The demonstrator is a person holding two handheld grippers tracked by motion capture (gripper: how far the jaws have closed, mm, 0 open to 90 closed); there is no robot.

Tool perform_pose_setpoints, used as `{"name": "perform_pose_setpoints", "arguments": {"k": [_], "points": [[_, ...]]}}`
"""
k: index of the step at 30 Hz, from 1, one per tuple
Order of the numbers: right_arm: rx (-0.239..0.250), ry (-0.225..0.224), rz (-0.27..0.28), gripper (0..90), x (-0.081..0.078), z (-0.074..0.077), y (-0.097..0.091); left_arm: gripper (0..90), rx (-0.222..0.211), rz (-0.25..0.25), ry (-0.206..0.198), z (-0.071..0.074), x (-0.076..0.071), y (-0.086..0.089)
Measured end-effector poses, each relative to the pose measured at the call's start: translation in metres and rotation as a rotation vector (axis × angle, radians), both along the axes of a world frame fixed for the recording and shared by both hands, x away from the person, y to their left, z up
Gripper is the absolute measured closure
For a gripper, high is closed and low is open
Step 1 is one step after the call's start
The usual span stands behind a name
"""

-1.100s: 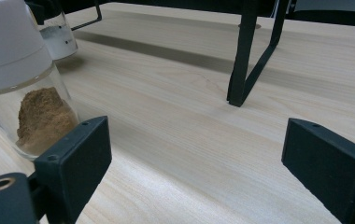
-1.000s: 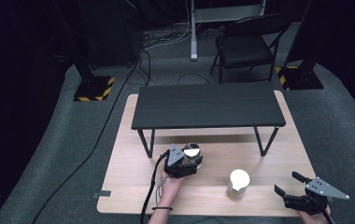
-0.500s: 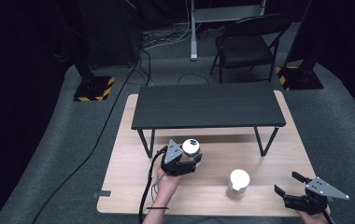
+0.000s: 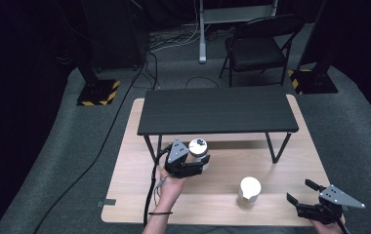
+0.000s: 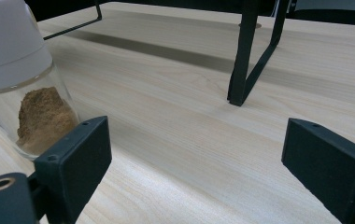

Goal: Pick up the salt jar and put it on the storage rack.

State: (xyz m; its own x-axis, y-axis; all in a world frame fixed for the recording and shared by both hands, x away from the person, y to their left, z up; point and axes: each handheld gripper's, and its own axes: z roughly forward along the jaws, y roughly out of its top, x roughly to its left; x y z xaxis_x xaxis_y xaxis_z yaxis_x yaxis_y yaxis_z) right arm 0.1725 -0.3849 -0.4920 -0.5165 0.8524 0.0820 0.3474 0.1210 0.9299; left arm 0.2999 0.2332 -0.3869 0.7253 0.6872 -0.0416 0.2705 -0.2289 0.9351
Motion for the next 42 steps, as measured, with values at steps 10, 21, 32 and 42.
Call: {"name": "perform_pose_setpoints", "arguments": {"k": [10, 21, 32, 42], "points": [[-0.002, 0.001, 0.0, 6.8, 0.0, 0.0, 0.0, 30.1, 0.001, 0.003, -0.022, 0.023, 0.001, 0.002], [0.0, 0.001, 0.001, 6.8, 0.0, 0.0, 0.0, 30.2, 0.022, -0.012, -0.033, 0.046, 0.005, -0.002], [0.0, 0.002, 0.002, 6.8, 0.0, 0.0, 0.0, 30.2, 0.029, -0.042, -0.028, 0.071, 0.012, -0.002], [0.0, 0.002, 0.004, 6.8, 0.001, 0.0, 0.0, 30.2, 0.029, -0.056, -0.043, 0.09, 0.017, -0.005]]}}
